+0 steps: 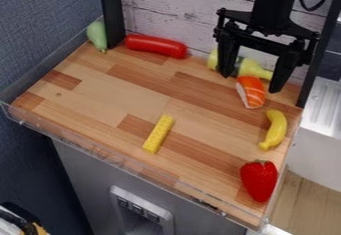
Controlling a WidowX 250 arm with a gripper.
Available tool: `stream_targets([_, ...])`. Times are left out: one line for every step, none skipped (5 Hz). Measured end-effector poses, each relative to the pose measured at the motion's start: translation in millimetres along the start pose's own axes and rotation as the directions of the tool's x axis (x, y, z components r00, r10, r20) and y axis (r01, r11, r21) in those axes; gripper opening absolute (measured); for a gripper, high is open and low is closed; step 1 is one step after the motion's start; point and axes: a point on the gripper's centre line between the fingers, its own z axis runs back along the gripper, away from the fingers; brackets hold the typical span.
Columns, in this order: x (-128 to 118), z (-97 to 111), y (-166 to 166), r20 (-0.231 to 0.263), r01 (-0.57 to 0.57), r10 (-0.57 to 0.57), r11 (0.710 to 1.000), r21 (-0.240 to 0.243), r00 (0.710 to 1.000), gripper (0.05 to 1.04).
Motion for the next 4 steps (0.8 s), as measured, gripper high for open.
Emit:
stream_targets([7.3,-1.0,-1.8,-0.018,0.111,-0.11,0.994,0.004,0.994,1.0])
stream_targets([29.1,2.8,-7.3,-0.017,0.296,-0.296,0.955,0.007,0.955,1.0])
stream_targets([47.4,4.4,-13.8,-0.021,0.497,-0.497,0.868,0.013,0.868,0.999])
stream_targets([57.1,4.0,-21.2,-0.025,0.695,-0.695,0.718,0.023,0.719,0.999])
